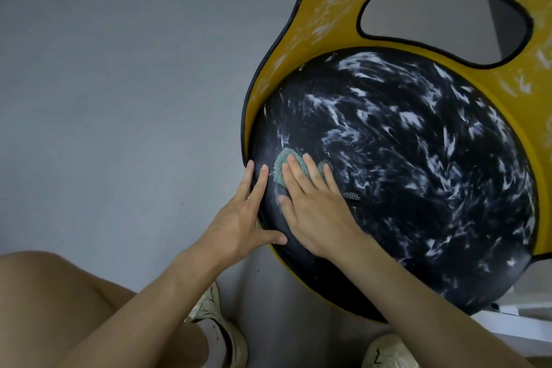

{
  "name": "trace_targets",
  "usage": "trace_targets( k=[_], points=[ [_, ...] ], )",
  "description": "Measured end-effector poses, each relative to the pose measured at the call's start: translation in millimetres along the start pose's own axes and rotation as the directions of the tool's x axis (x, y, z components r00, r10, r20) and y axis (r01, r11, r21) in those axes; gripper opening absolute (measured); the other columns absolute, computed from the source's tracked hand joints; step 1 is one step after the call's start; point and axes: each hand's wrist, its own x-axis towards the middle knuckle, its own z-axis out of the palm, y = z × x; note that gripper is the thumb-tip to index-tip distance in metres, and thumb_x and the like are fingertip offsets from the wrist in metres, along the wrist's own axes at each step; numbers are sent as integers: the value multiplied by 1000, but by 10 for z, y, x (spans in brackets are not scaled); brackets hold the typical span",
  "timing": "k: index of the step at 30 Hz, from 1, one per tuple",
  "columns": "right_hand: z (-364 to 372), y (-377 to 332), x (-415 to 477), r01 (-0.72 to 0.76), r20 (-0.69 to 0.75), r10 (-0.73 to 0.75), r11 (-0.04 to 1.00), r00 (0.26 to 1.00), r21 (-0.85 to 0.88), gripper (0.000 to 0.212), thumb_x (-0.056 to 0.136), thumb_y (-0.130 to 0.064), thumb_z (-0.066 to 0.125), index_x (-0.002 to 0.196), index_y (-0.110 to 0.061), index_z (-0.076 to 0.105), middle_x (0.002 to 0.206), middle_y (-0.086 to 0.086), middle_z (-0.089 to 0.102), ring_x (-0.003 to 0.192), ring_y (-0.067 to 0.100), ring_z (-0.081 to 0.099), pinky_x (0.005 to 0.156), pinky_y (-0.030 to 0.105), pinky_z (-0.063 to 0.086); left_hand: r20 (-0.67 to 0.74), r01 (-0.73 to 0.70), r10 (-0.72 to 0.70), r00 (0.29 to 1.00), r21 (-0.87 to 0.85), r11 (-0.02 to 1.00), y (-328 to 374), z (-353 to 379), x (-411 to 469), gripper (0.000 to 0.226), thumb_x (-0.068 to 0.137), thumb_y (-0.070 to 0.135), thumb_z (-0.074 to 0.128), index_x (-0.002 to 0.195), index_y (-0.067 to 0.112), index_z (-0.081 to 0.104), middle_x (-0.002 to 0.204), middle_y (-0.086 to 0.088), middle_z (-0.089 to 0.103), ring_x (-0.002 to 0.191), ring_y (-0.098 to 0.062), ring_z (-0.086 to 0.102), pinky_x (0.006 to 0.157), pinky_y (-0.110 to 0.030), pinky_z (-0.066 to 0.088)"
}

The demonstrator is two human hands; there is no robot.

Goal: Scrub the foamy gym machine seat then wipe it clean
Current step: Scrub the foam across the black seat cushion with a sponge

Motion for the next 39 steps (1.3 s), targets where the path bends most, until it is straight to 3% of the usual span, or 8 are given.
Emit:
trace_targets(
  k=[7, 14, 17, 21, 29, 32, 36, 39],
  points=[
    [233, 108, -1053, 40, 29, -39, 999, 999, -34, 70, 107, -59, 24, 157, -11, 33, 166, 4, 27, 155, 26, 19, 118, 49, 17, 6, 23, -23, 1000, 13, 1000, 2, 10, -2, 133, 75, 55, 82, 155, 39, -23, 156, 20, -41, 153, -13, 13, 114, -26, 31],
    [-124, 39, -21, -35, 84, 32, 998, 996, 42, 82, 99, -69, 4, 160, -17, -12, 167, -3, -22, 151, 17, -29, 125, 47, -11, 15, 16, -16, 1000, 6, 1000, 40, -11, -5, 131, 75, 53, 82, 156, 37, -19, 157, 17, -39, 153, -12, 11, 112, -24, 31],
    [-45, 45, -331, -5, 69, 1, 998, 998, 58, 84, 101, -71, 12, 162, -15, -5, 169, 0, -16, 154, 19, -23, 126, 48, -5, 11, 18, -19, 1000, 9, 1000, 39, -18, -9, 130, 76, 52, 82, 156, 37, -19, 158, 18, -39, 153, -13, 13, 113, -27, 32],
    [171, 67, -1073, 48, 65, -47, 999, 997, -3, 89, 100, -74, 25, 160, -9, 25, 169, 6, 16, 156, 27, 13, 118, 49, 15, 25, 36, -36, 999, 21, 999, 34, -15, 4, 132, 76, 53, 82, 154, 40, -23, 155, 20, -42, 153, -16, 15, 114, -30, 35],
    [-162, 114, 18, -29, 106, 24, 999, 994, 46, 89, 95, -76, 5, 159, -18, -18, 166, -4, -27, 149, 15, -34, 125, 47, -12, 17, 20, -20, 1000, 8, 1000, 31, -25, -3, 131, 75, 53, 82, 155, 39, -21, 156, 19, -41, 153, -11, 11, 113, -25, 32],
    [-64, 89, -334, -8, 91, 0, 996, 996, 85, 90, 97, -77, 7, 160, -17, -14, 167, -2, -23, 151, 16, -30, 126, 48, -8, 13, 23, -23, 1000, 4, 1000, 36, -22, -4, 131, 75, 52, 83, 155, 39, -21, 156, 18, -40, 154, -13, 12, 114, -26, 33],
    [138, 98, -1073, 34, 92, -35, 999, 995, 19, 90, 99, -76, 24, 161, -10, 22, 170, 5, 14, 156, 26, 11, 118, 48, 14, 31, 47, -47, 998, 0, 999, 34, -16, 7, 133, 75, 53, 83, 154, 41, -23, 154, 20, -43, 153, -17, 18, 114, -30, 36],
    [94, 166, -801, 18, 99, -20, 1000, 995, 15, 91, 98, -78, 18, 163, -14, 10, 171, 2, 3, 157, 23, -3, 122, 47, 4, 28, 44, -44, 999, 8, 999, 47, -21, 3, 133, 75, 52, 84, 155, 40, -23, 155, 18, -43, 153, -18, 17, 114, -30, 35]
  ],
)
